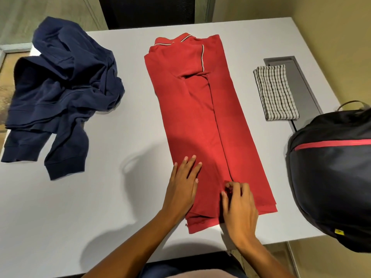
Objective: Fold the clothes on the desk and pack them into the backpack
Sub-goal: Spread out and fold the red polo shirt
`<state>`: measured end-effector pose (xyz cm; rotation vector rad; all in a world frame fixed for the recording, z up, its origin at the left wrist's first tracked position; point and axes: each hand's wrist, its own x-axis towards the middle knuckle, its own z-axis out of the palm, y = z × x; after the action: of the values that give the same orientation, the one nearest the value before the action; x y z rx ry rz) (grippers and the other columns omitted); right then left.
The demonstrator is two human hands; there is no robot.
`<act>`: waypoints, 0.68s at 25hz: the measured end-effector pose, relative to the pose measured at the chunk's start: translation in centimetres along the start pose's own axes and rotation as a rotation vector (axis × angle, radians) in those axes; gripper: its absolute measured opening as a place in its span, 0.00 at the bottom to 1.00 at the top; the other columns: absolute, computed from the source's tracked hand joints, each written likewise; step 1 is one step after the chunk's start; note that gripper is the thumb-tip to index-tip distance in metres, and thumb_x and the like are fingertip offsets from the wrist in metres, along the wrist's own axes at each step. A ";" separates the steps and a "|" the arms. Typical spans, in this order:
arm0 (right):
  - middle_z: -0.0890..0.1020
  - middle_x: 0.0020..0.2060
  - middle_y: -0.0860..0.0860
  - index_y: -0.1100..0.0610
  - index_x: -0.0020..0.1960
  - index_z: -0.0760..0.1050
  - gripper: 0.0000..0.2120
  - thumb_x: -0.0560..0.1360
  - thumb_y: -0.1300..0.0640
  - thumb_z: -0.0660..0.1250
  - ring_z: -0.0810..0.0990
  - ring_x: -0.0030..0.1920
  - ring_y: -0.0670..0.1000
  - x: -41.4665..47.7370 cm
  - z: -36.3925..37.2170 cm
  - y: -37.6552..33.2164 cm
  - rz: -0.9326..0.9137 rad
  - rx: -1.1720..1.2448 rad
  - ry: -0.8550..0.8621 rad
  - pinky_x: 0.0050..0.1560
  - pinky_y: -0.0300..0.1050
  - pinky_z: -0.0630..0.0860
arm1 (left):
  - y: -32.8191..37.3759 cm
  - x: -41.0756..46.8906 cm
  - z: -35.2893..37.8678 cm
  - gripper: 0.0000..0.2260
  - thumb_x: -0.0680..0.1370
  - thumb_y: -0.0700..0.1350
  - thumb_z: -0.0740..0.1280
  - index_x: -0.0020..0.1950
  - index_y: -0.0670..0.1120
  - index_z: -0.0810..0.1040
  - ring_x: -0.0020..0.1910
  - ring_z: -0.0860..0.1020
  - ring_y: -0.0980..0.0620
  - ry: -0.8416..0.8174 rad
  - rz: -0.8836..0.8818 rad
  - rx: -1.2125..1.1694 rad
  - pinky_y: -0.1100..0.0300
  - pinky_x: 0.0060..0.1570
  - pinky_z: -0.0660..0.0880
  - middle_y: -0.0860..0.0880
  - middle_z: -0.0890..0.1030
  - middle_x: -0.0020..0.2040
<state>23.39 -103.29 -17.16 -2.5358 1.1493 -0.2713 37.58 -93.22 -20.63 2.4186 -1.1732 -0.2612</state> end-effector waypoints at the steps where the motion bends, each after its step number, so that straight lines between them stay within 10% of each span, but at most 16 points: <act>1: 0.74 0.45 0.53 0.56 0.52 0.75 0.09 0.73 0.59 0.72 0.76 0.40 0.56 0.9 -0.1 -0.5 -0.013 0.008 0.037 0.28 0.48 0.72 | 0.1 0.1 -0.1 0.22 0.82 0.46 0.51 0.76 0.48 0.64 0.77 0.58 0.48 0.000 -0.005 0.005 0.50 0.75 0.50 0.48 0.62 0.77; 13: 0.79 0.50 0.57 0.60 0.54 0.75 0.08 0.76 0.60 0.65 0.74 0.53 0.59 24.7 3.4 -7.2 -0.081 0.259 -0.009 0.53 0.50 0.68 | -0.4 6.8 0.2 0.27 0.75 0.42 0.69 0.74 0.45 0.68 0.71 0.69 0.46 -0.040 0.007 0.049 0.47 0.72 0.63 0.46 0.69 0.73; 17: 0.79 0.54 0.62 0.64 0.59 0.74 0.13 0.76 0.59 0.65 0.75 0.57 0.63 35.5 4.3 -9.5 -0.099 0.224 -0.059 0.58 0.51 0.67 | -2.1 10.6 -0.7 0.26 0.80 0.49 0.60 0.77 0.47 0.61 0.77 0.57 0.48 0.007 -0.094 0.048 0.51 0.76 0.51 0.48 0.59 0.78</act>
<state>54.51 -123.28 -16.36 -2.3891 0.9180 -0.3283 45.90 -100.17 -20.74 2.5183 -1.0764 -0.2563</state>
